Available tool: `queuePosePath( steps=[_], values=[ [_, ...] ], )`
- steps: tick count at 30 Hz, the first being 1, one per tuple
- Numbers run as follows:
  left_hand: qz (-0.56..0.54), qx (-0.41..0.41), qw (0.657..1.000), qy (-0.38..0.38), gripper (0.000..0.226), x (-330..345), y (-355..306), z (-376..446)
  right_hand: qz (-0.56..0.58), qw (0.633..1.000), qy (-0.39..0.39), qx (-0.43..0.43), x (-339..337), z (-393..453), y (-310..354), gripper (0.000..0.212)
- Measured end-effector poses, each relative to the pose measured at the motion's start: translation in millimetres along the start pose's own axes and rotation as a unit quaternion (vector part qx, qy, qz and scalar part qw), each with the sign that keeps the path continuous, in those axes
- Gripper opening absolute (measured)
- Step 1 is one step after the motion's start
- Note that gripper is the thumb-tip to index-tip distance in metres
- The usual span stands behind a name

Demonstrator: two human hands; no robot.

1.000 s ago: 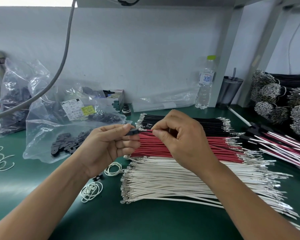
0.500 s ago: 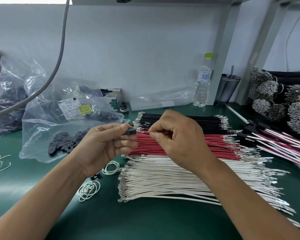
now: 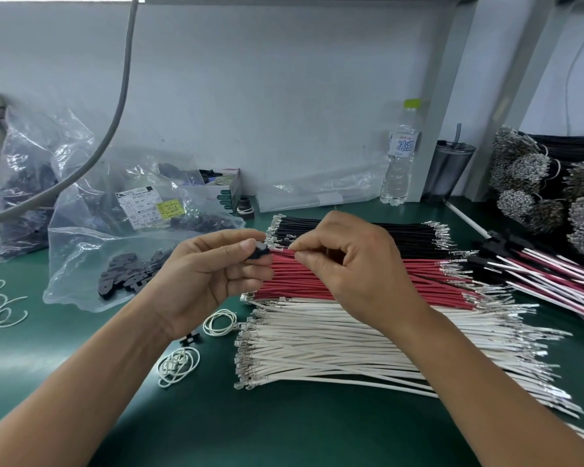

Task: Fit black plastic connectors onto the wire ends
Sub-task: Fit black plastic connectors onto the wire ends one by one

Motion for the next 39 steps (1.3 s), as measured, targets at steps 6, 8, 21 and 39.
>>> queuePosePath(
  steps=[6,8,21,39],
  values=[
    [0.052,0.016,0.999,0.001,0.036,6,0,0,-0.016,0.999,0.031,0.032,6,0,-7,0.012],
    [0.093,0.023,0.995,-0.025,0.042,5,0,-1,-0.019,0.998,0.031,0.042,5,0,-11,0.011],
    [0.193,0.03,0.979,-0.052,0.021,2,1,-2,-0.012,0.998,0.03,0.059,11,-3,-15,0.011],
    [0.094,0.019,0.995,-0.041,0.033,5,5,-2,0.012,0.997,0.051,0.061,11,-3,-14,0.011]
  ],
)
Point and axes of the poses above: each hand's wrist, its own z-axis towards the middle knuckle, its own x-axis out of the palm, y = z × x, the point moved 7 cm from there along z, towards the middle knuckle, and after that the axes turned 2 degrees about z, right-handed, at the moved point
